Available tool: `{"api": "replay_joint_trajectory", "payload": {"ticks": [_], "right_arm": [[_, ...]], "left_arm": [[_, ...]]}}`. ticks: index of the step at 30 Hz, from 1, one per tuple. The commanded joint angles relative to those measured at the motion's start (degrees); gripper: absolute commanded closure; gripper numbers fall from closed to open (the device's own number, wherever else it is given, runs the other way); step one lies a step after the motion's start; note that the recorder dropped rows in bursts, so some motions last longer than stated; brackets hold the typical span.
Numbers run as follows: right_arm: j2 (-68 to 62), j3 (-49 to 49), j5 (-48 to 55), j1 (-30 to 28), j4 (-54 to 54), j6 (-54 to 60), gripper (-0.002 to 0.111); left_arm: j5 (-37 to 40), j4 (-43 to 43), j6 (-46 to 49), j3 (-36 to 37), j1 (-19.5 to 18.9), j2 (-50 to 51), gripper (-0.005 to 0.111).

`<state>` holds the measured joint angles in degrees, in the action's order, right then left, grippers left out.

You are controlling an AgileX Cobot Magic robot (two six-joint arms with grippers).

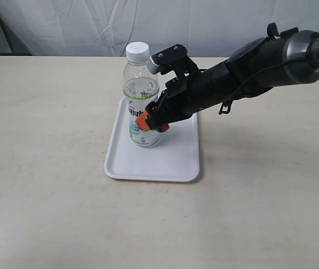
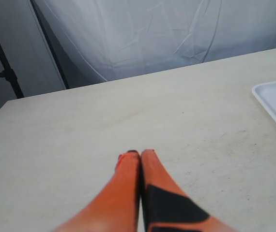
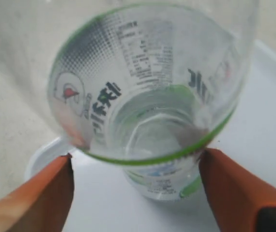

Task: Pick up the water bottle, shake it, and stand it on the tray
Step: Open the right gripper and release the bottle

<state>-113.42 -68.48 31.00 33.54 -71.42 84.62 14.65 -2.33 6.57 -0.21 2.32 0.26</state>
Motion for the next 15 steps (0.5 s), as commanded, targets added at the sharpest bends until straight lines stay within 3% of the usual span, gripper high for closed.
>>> {"api": "replay_joint_trajectory", "payload": {"ticks": [1, 5, 11, 15], "right_arm": [[0.7, 0.2, 0.6, -0.2, 8.4, -6.3, 0.038], [0.7, 0.2, 1.3, -0.2, 16.8, -13.4, 0.038], [1.5, 0.2, 2.5, -0.2, 17.8, -16.1, 0.038], [2.7, 0.2, 3.8, -0.2, 21.6, -21.2, 0.045]], "left_arm": [[-0.5, 0.0, 0.0, 0.2, 0.0, -0.3, 0.106], [-0.5, 0.0, 0.0, 0.2, 0.0, -0.3, 0.106], [-0.5, 0.0, 0.0, 0.2, 0.0, -0.3, 0.106], [-0.5, -0.1, -0.1, 0.2, 0.0, -0.3, 0.106]]}}
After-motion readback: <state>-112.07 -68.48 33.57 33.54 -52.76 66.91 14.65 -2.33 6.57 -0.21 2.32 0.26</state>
